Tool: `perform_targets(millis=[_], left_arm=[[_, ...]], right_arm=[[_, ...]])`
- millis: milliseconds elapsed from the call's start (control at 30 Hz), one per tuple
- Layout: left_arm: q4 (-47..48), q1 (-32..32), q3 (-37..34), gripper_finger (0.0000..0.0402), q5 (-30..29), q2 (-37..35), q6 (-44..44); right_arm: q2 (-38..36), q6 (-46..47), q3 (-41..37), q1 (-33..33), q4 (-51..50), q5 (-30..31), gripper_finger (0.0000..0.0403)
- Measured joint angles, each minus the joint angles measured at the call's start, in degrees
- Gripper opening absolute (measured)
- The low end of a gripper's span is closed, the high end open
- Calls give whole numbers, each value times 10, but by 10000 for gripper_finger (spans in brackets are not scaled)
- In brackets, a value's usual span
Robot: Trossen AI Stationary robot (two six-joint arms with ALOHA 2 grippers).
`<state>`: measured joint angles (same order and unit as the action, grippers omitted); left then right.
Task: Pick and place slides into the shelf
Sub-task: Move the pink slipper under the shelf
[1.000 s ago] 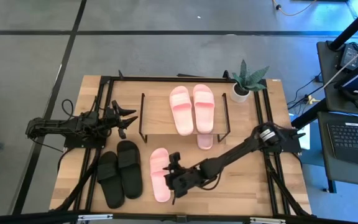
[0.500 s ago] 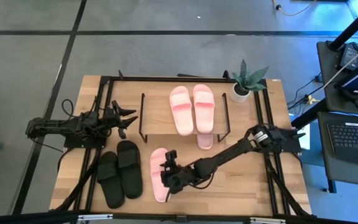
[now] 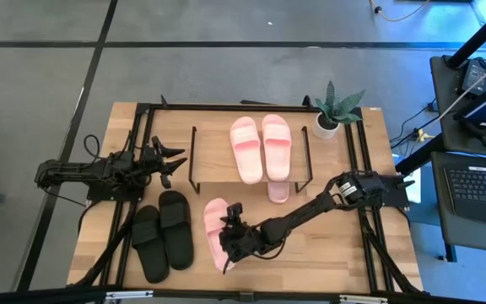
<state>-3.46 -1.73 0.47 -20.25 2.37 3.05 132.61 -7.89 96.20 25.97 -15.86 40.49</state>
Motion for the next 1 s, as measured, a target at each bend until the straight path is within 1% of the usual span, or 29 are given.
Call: perform_targets(millis=[100, 167, 267, 400, 433, 567, 700, 833, 1000], left_arm=[[0, 0, 0, 141, 0, 0, 0], [0, 0, 0, 141, 0, 0, 0], [0, 0, 0, 141, 0, 0, 0], [0, 0, 0, 141, 0, 0, 0], [0, 0, 0, 141, 0, 0, 0], [0, 0, 0, 141, 0, 0, 0], [0, 0, 0, 141, 0, 0, 0], [0, 0, 0, 141, 0, 0, 0], [0, 0, 0, 141, 0, 0, -1]], right_arm=[[0, 1, 0, 0, 0, 7, 142], [0, 2, 0, 0, 0, 8, 124], [0, 2, 0, 0, 1, 9, 87], [0, 1, 0, 0, 1, 8, 23], [0, 1, 0, 0, 1, 8, 16], [0, 32, 0, 1, -3, 28, 17], [-11, 73, -2, 4, -43, 33, 14], [-29, 137, -2, 15, -108, 35, 14], [-43, 241, -2, 29, -234, 64, 14]])
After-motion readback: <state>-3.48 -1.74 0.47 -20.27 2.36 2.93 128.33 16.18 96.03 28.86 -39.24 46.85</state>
